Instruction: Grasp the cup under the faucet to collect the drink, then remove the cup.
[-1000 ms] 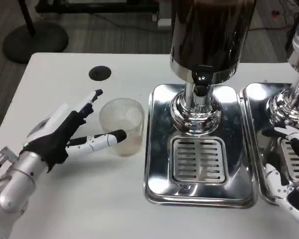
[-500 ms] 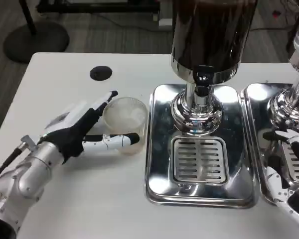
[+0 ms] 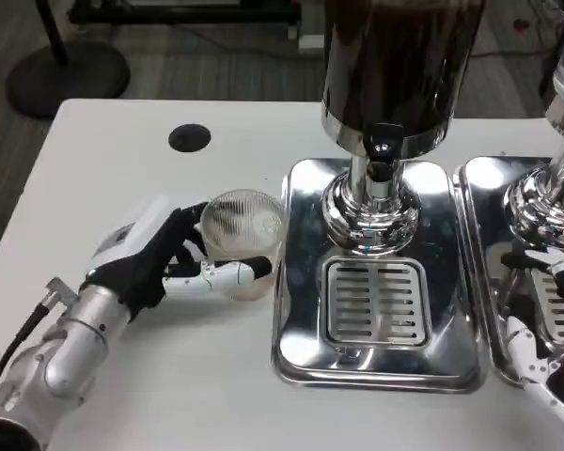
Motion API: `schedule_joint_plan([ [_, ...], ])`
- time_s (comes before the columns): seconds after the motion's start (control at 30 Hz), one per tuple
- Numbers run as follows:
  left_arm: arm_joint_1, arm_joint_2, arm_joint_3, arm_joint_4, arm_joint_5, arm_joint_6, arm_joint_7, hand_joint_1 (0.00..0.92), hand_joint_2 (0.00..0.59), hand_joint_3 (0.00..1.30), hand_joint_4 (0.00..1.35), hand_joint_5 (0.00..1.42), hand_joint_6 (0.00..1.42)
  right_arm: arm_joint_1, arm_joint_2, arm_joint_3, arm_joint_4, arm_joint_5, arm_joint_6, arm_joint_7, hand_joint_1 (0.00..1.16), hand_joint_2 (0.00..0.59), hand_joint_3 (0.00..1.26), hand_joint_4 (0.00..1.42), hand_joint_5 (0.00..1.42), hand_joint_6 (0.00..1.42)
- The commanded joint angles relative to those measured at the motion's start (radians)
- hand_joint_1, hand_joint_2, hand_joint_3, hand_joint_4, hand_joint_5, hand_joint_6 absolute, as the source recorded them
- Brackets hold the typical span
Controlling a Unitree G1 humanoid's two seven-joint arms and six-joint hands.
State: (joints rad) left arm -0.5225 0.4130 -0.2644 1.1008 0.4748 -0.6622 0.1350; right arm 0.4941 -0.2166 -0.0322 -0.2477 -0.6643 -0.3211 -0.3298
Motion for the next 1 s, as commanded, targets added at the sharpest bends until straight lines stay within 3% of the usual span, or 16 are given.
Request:
schedule_joint_plan([
  [0.03, -0.023, -0.003, 0.004, 0.027, -0.006, -0.031, 0.023, 0.287, 0.184, 0.36, 0.43, 0.63, 0.86, 0.007, 0.003, -0.008, -0.020, 0.018, 0.000, -0.003, 0.44, 0.507, 0.38, 0.25, 0.21, 0.36],
  [0.27, -0.007, 0.000, 0.018, 0.034, -0.011, -0.079, 0.072, 0.265, 0.197, 0.39, 0.50, 0.73, 0.98, 0.010, 0.004, -0.007, -0.024, 0.026, 0.000, 0.001, 0.44, 0.507, 0.37, 0.25, 0.21, 0.36],
  [0.7, 0.012, -0.009, 0.040, -0.019, -0.036, -0.168, 0.102, 0.271, 0.202, 0.41, 0.52, 0.76, 1.02, 0.032, 0.004, -0.012, -0.047, 0.033, 0.000, 0.006, 0.44, 0.507, 0.36, 0.25, 0.21, 0.32],
  [1.0, -0.040, -0.074, -0.010, -0.021, -0.015, -0.159, 0.026, 0.270, 0.202, 0.41, 0.52, 0.76, 1.01, 0.062, 0.021, -0.012, -0.076, 0.025, 0.001, -0.006, 0.44, 0.507, 0.36, 0.25, 0.21, 0.32],
])
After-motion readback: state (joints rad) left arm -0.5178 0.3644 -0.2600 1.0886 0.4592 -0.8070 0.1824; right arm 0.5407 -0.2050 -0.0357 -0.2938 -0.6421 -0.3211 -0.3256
